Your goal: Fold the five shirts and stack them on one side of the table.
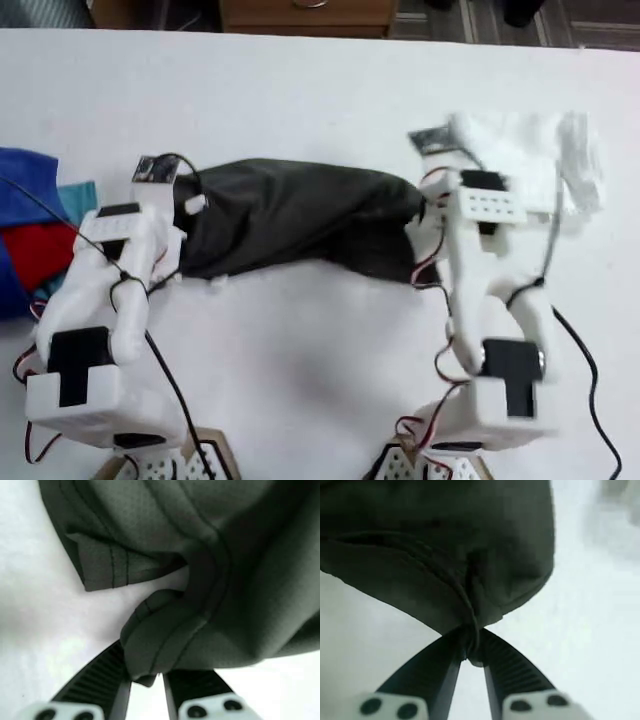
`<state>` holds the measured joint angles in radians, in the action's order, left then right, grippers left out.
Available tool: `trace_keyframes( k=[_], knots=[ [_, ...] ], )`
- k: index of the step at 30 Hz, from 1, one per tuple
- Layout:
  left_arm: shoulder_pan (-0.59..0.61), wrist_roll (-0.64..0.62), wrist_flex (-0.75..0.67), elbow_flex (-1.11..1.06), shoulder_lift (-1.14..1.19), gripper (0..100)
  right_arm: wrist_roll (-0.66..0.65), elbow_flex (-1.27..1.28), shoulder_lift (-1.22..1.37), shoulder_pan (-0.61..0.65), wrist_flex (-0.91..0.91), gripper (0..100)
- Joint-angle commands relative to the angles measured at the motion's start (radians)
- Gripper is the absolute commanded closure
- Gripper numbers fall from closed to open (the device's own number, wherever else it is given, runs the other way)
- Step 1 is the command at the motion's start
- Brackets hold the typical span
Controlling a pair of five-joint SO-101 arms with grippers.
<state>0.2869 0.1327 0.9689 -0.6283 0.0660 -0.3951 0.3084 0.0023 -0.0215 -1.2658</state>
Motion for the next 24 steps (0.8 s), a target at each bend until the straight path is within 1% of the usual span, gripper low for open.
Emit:
trace_keyframes(
  k=[1,6,11,15,20,22,24],
  knots=[
    [0.009,-0.009,0.008,-0.012,-0.008,97,-0.058,-0.055,-0.153,-0.041,-0.030,97.9],
    [0.009,-0.009,0.008,-0.012,-0.008,97,-0.063,0.034,-0.177,-0.027,-0.042,97.9],
    [0.009,-0.009,0.008,-0.012,-0.008,97,-0.058,0.150,-0.176,-0.024,0.053,97.9],
    [0.008,-0.009,0.008,-0.012,-0.008,97,-0.057,0.158,-0.208,-0.024,0.067,97.9],
    [0.006,-0.009,0.017,-0.008,-0.009,97,-0.057,0.146,-0.328,-0.019,0.068,97.9],
    [0.006,-0.009,0.052,0.013,-0.009,97,-0.057,0.157,-0.338,-0.013,0.059,97.9],
    [0.006,-0.008,0.130,0.071,-0.009,97,-0.055,0.150,-0.346,-0.008,0.042,97.9]
  ],
)
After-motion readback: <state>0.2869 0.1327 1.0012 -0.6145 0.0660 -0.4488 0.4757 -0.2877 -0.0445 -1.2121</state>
